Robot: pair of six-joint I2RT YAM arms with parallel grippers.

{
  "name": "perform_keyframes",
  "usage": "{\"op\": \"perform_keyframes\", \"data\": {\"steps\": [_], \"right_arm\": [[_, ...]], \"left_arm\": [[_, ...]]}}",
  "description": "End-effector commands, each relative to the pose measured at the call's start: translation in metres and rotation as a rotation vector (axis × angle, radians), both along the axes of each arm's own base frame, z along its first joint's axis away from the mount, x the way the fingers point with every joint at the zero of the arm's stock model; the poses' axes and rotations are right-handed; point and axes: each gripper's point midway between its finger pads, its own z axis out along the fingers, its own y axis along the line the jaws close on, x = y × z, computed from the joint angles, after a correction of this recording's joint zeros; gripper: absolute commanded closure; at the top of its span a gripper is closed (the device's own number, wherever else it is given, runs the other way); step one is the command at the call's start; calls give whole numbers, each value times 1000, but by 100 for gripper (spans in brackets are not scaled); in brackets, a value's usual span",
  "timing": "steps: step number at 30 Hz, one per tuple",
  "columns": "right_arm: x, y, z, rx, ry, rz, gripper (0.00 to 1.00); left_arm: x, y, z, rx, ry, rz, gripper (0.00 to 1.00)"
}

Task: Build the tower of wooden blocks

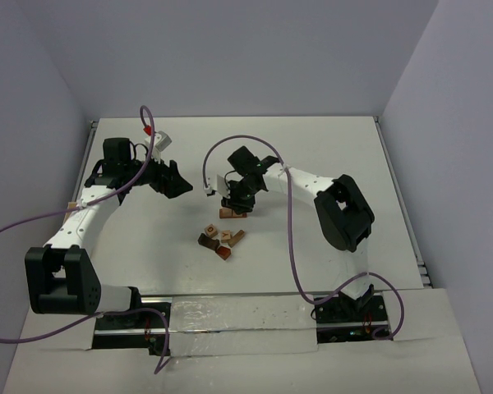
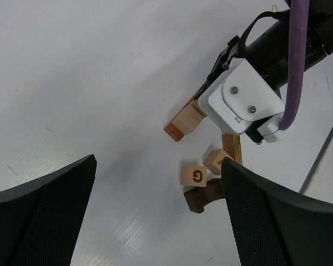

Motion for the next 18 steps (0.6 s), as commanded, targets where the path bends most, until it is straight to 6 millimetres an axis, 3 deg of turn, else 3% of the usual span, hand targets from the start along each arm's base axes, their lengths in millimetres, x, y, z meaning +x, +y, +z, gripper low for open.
{"op": "perform_keyframes", "data": {"steps": [1,18], "right_arm": [[10,14,12,35,-36,-1,80],[10,15,11,30,-36,9,73]], "left_arm": [[9,-2,21,-22,-62,-17,1],[9,-2,21,-23,-63,-20,1]]}}
